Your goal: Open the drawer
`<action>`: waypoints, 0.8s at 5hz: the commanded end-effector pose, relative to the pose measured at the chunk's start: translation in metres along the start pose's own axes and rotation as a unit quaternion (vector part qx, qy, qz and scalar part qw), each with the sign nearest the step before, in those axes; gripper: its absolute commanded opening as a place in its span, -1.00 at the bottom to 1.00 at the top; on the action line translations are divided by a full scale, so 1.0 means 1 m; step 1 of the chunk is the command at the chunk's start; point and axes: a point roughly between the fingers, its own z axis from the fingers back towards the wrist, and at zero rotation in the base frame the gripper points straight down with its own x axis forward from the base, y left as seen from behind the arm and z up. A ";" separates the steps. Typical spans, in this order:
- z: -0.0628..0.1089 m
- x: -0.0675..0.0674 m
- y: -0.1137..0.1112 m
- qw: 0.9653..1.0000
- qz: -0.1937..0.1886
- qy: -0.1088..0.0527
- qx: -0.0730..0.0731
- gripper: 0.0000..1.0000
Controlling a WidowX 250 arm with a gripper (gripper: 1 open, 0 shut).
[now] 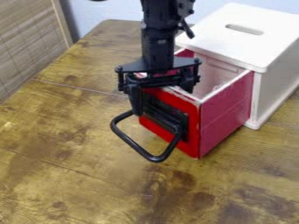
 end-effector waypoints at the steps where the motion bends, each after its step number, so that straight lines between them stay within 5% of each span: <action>1: 0.021 0.005 0.041 0.998 0.032 0.028 0.036 1.00; 3: 0.027 0.004 0.055 0.995 0.086 0.040 0.036 1.00; 4: 0.044 0.005 0.051 0.997 0.059 0.034 0.033 1.00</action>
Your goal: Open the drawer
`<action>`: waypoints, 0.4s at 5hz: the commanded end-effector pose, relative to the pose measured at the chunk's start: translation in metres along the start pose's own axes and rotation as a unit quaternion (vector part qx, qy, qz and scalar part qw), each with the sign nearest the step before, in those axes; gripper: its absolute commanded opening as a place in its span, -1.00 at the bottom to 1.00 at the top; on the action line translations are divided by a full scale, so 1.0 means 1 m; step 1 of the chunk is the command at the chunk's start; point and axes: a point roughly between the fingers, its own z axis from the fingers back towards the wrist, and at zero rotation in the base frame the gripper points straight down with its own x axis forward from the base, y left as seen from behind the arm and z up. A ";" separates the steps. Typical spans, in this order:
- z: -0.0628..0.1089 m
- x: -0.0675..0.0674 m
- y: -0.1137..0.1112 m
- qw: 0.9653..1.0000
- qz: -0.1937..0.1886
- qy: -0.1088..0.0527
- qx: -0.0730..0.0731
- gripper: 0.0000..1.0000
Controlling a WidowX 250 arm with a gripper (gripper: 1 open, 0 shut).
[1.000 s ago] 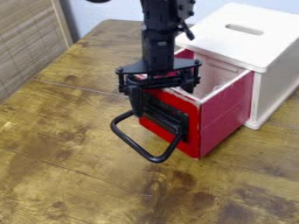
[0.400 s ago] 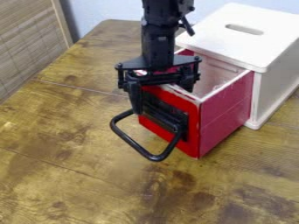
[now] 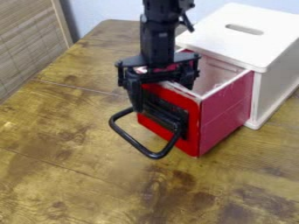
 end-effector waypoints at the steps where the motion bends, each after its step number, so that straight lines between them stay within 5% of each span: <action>1: 0.046 0.005 0.046 0.999 0.021 0.022 0.020 1.00; 2: 0.046 0.001 0.038 1.000 0.018 0.021 0.012 1.00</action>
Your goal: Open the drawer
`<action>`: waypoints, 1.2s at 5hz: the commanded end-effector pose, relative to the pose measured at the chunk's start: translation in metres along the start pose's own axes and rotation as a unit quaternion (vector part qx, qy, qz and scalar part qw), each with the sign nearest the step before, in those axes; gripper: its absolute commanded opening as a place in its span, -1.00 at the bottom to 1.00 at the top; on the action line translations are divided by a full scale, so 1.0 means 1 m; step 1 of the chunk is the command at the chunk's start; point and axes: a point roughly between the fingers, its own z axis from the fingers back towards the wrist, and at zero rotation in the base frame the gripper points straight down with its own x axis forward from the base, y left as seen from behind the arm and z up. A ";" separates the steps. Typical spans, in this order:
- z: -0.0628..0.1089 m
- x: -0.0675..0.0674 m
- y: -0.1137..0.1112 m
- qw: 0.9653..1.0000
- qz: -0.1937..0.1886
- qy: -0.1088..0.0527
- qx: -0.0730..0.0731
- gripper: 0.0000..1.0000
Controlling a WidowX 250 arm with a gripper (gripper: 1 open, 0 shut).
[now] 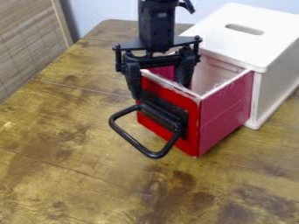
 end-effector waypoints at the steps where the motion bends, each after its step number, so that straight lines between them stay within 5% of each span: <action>1: 0.030 -0.006 0.029 1.000 0.028 0.011 0.006 1.00; 3: 0.027 -0.019 0.011 0.998 0.058 0.019 -0.004 1.00; 6: 0.021 -0.041 -0.022 1.000 0.006 0.012 -0.003 1.00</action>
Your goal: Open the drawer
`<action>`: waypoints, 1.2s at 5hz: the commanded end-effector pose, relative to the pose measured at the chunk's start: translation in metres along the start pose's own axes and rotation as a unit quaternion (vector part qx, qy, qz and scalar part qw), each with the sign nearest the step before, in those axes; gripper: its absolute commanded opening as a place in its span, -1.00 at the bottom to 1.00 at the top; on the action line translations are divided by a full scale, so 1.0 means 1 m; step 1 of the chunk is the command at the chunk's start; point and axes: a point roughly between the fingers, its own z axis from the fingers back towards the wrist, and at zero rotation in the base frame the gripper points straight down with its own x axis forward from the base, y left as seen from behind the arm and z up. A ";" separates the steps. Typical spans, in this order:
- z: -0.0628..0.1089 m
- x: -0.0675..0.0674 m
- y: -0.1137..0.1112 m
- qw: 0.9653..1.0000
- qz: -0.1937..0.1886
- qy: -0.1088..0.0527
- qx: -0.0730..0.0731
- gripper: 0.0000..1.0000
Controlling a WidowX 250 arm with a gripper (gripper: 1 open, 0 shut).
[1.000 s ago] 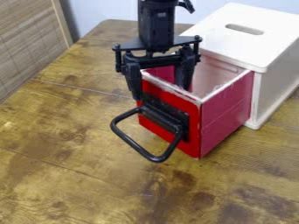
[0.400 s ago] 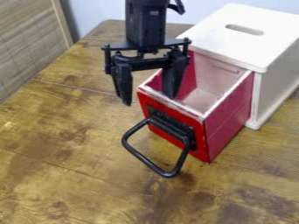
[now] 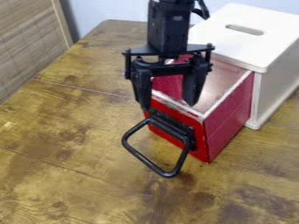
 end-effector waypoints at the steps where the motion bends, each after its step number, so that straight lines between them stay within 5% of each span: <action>1: 0.030 -0.013 -0.009 0.998 -0.036 -0.034 -0.029 1.00; 2: 0.028 -0.019 -0.016 0.997 -0.059 -0.040 -0.030 1.00; 4: 0.023 0.000 -0.013 0.997 -0.064 -0.044 -0.026 1.00; 6: 0.026 -0.001 -0.029 0.998 -0.043 -0.040 -0.017 1.00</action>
